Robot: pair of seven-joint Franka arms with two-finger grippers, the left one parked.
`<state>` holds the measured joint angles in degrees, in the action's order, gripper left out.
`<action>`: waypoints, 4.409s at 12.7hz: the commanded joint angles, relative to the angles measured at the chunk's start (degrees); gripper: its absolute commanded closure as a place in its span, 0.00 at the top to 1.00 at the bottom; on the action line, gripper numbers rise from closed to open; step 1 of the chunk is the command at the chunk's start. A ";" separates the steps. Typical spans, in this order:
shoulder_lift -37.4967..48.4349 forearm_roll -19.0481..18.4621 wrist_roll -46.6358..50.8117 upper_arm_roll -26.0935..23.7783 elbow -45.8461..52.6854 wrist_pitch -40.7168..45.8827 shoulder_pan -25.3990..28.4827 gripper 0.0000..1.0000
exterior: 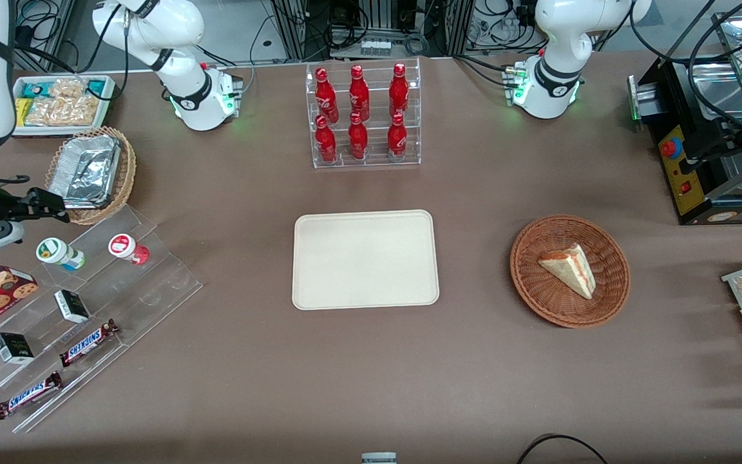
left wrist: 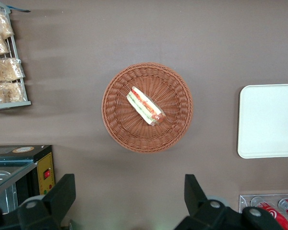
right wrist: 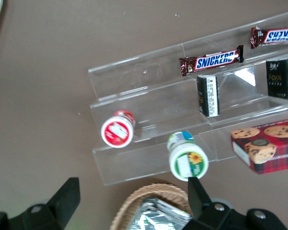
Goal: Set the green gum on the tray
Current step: 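Move the right gripper down toward the white-and-green gum tub on the shelf, then close the right gripper on the gum tub's lid, then lift the gum tub off the shelf and carry it over the cream tray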
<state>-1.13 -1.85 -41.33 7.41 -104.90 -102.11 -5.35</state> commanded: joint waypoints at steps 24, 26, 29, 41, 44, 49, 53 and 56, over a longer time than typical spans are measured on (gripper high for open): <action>-5.63 0.98 -24.59 -0.29 -13.75 -23.13 -8.10 0.15; -4.93 0.97 -24.50 -0.29 -13.49 -22.17 -7.84 0.00; -3.79 0.97 -23.36 -0.90 -10.87 -17.70 -7.23 0.00; -2.47 0.97 15.79 -1.08 -6.37 -5.64 16.13 0.00; -3.61 1.67 30.04 -1.08 -6.28 -6.34 23.95 0.00; -11.76 4.66 52.88 -1.08 -0.41 -10.90 36.34 0.00; -22.04 7.82 68.98 -1.08 8.81 -13.98 43.13 0.00; -29.08 7.83 77.51 -0.99 14.44 -17.40 46.65 0.00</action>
<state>-24.81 4.65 32.16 5.68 -96.55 -118.82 39.92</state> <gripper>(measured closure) 0.414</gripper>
